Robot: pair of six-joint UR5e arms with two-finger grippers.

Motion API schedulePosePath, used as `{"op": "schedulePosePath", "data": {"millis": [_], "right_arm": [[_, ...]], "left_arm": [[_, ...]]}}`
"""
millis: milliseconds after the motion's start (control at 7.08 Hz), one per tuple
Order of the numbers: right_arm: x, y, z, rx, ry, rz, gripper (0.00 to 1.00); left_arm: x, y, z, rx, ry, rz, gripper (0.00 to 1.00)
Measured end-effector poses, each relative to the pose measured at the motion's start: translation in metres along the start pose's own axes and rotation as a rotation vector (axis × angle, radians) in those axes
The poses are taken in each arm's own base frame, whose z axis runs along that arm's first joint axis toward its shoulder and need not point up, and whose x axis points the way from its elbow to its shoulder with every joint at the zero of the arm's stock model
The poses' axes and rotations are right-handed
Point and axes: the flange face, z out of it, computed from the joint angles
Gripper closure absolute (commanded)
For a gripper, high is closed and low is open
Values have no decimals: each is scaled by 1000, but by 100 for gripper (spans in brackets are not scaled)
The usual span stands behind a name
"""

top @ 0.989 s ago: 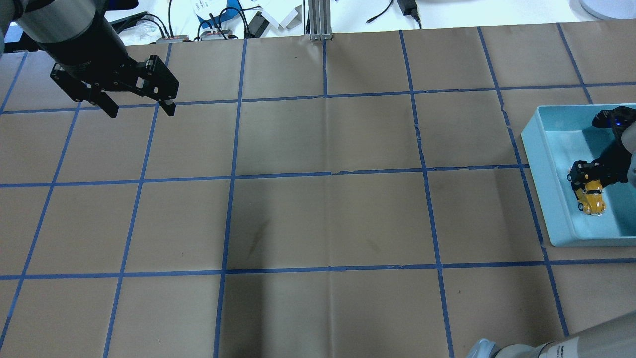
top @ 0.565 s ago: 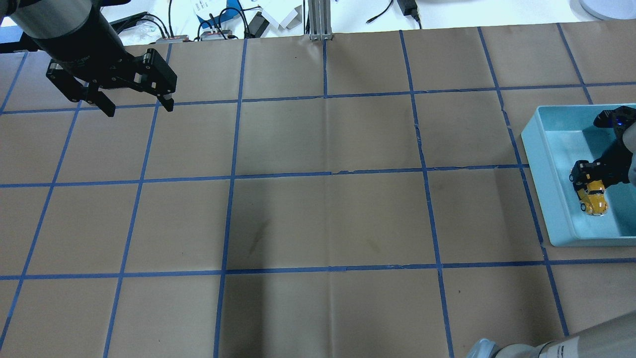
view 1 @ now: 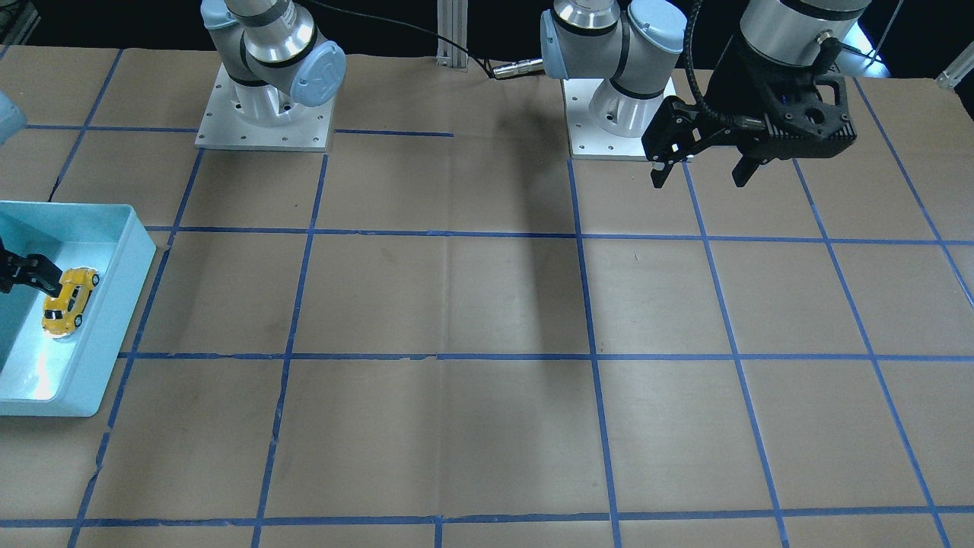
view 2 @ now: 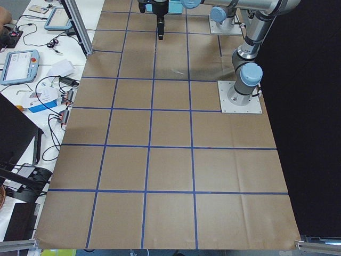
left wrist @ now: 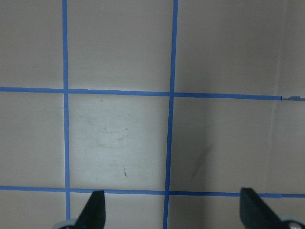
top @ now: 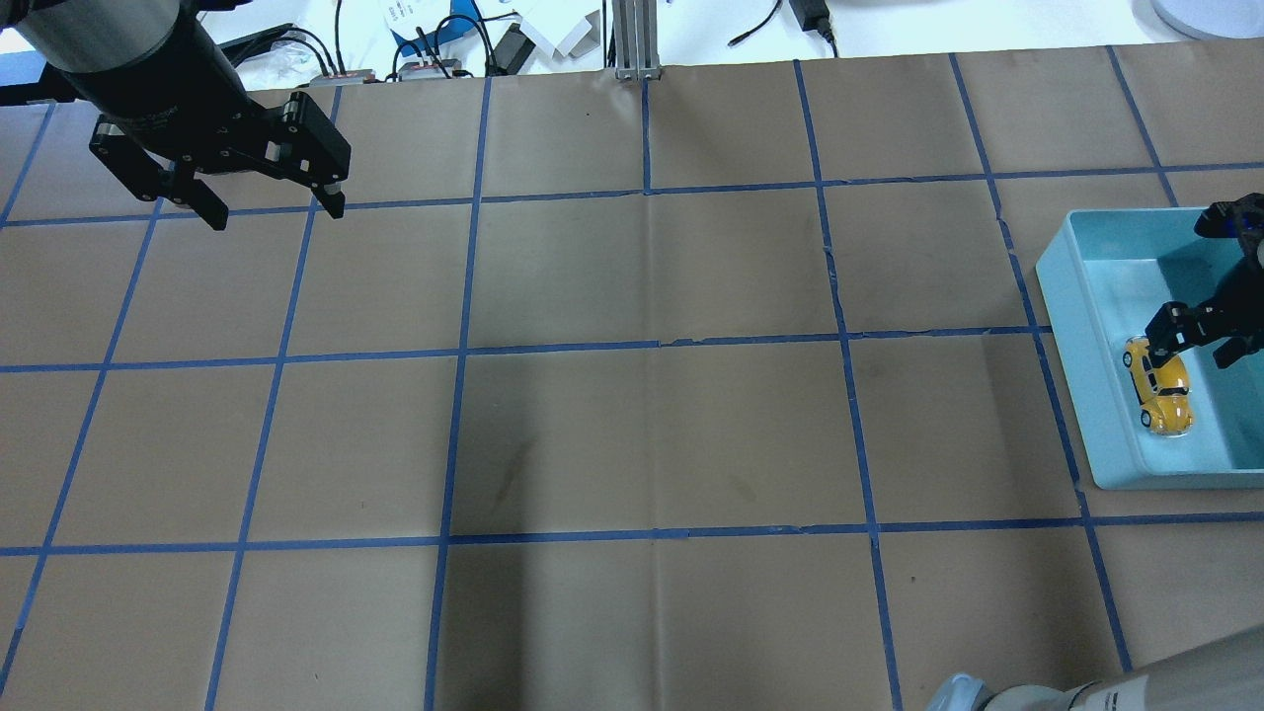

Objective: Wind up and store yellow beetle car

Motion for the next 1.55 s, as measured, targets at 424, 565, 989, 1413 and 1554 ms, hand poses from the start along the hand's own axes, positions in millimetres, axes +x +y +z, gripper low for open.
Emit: {"op": "schedulePosePath", "data": {"millis": [424, 565, 989, 1413, 1554], "right_arm": [[-94, -40, -152, 5, 5, -150, 0], [-135, -36, -188, 23, 15, -162, 0], [-265, -1, -250, 121, -22, -189, 0], [-349, 23, -246, 101, -107, -13, 0], [-354, 27, -246, 99, -109, 21, 0]], "left_arm": [[1, 0, 0, -1, 0, 1, 0], [1, 0, 0, -1, 0, 2, 0], [1, 0, 0, -1, -1, 2, 0], [3, 2, -1, 0, 2, 8, 0], [4, 3, -2, 2, 1, 9, 0]]}}
